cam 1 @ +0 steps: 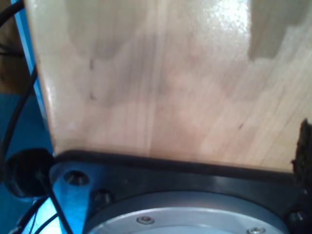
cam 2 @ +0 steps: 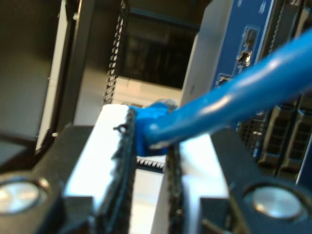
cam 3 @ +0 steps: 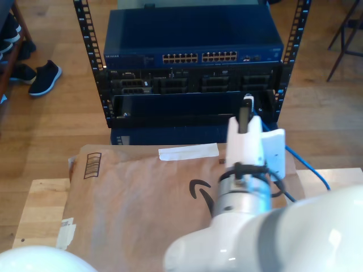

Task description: Grab the cable and plug it in

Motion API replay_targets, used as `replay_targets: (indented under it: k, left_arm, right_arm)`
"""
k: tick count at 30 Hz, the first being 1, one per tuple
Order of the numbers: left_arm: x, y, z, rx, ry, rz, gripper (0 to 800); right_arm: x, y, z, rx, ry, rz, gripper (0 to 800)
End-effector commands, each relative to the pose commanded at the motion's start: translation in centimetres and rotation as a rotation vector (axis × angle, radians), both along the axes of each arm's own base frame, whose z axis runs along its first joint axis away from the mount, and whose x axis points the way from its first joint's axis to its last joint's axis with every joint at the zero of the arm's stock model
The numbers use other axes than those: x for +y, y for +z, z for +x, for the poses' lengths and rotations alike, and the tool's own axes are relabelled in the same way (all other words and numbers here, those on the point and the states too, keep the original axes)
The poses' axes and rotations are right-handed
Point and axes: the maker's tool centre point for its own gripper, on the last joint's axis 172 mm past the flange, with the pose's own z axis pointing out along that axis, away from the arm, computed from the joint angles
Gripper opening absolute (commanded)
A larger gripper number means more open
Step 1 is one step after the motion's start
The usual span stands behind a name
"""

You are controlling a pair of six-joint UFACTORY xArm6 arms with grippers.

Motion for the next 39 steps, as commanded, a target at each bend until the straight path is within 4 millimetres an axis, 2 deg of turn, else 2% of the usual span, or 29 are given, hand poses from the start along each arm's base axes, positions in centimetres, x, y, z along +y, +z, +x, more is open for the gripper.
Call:
replay_targets:
  k: [3, 5, 7, 11, 18, 24, 26, 29, 32, 39]
  left_arm:
    - [0.0, 0.0, 0.0, 0.000, 0.002, 0.000, 800]
    - [0.0, 0.0, 0.0, 0.000, 0.002, 0.000, 800]
    - [0.0, 0.0, 0.0, 0.000, 0.002, 0.000, 800]
    - [0.0, 0.0, 0.0, 0.000, 0.002, 0.000, 800]
    - [0.0, 0.0, 0.0, 0.000, 0.002, 0.000, 800]
    - [0.0, 0.0, 0.0, 0.000, 0.002, 0.000, 800]
    - [0.0, 0.0, 0.0, 0.000, 0.002, 0.000, 800]
    - [0.0, 0.0, 0.0, 0.000, 0.000, 0.000, 800]
    - [0.0, 0.0, 0.0, 0.000, 0.000, 0.000, 800]
    - [0.0, 0.0, 0.0, 0.000, 0.000, 0.000, 800]
  right_arm:
    - [0.8, -1.1, 0.1, 0.012, 0.011, -0.026, 0]
    - [2.2, -2.0, 0.1, 0.024, 0.037, -0.044, 0]
    - [3.8, -2.1, 0.4, 0.017, 0.056, -0.043, 0]
    - [4.9, -4.8, 0.2, 0.050, 0.073, -0.097, 0]
    - [7.2, -2.6, 1.3, -0.001, 0.112, -0.054, 0]
    - [7.4, -2.8, 0.5, 0.010, 0.121, -0.084, 0]
    - [7.4, -2.0, 0.5, 0.003, 0.122, -0.072, 0]
    - [7.2, -2.2, 0.3, 0.008, 0.119, -0.096, 0]
    - [6.7, -1.6, 0.2, 0.006, 0.116, -0.075, 0]
    - [5.7, -2.5, 0.1, 0.069, 0.137, -0.061, 0]
